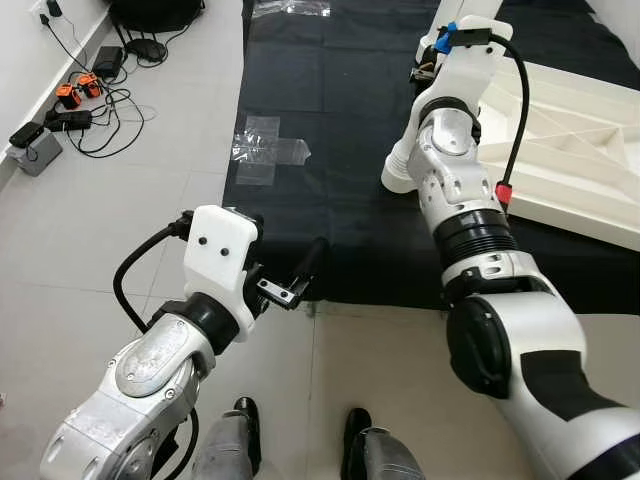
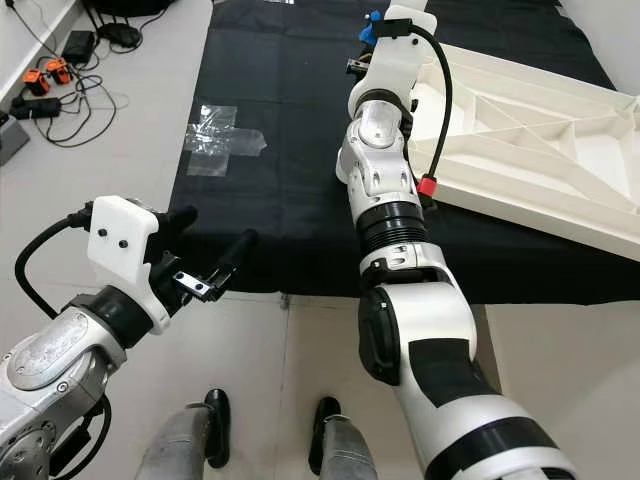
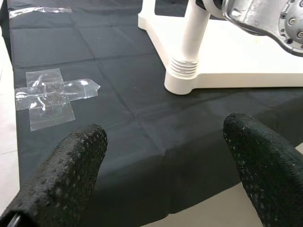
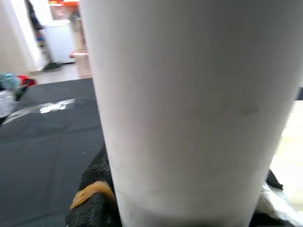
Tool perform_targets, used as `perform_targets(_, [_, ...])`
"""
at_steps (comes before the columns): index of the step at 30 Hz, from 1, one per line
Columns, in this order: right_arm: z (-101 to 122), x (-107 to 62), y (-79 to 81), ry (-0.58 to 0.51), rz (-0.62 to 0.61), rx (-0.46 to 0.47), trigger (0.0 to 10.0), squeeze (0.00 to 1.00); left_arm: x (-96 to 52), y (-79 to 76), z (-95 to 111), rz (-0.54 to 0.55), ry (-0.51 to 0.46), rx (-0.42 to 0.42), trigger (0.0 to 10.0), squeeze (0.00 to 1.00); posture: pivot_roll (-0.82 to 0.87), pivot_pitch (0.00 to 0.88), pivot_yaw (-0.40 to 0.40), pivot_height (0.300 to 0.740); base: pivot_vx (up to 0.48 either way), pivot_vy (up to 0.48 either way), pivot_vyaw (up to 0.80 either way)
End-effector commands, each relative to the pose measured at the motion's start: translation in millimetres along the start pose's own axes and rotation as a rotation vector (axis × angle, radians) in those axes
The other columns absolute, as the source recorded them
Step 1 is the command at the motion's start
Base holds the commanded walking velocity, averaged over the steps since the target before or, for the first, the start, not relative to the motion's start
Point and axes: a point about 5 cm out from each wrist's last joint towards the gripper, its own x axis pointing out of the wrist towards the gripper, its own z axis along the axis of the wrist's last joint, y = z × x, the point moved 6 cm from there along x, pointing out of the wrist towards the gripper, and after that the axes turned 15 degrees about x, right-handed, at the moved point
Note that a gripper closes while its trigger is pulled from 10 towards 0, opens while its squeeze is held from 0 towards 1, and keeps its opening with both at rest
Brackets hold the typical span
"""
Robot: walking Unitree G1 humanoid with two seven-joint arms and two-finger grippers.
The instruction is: Building children table
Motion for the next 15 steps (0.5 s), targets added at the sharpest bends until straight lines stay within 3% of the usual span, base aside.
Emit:
perform_targets(1, [-52.7,-11.8,-29.6,0.170,-0.151,-0.018,10.0,0.00,0.3,-1.8,-1.9,-0.008,0.004,-0.002,10.0,0.00,0.12,0.321,-0.064,0.740,0.000,0.000,0.00])
perform_targets(5, [-56.3,-17.0,-25.2,0.174,-0.196,-0.027,10.0,0.00,0.4,-1.6,-1.7,-0.006,0.003,-0.003,10.0,0.00,0.12,0.321,-0.064,0.740,0.000,0.000,0.00])
perform_targets(15, [-58.2,-39.8,-23.0,0.130,-0.471,-0.012,10.0,0.00,2.9,-4.5,1.7,-0.002,-0.010,-0.005,10.0,0.00,0.12,0.322,-0.086,0.740,0.000,0.000,0.00])
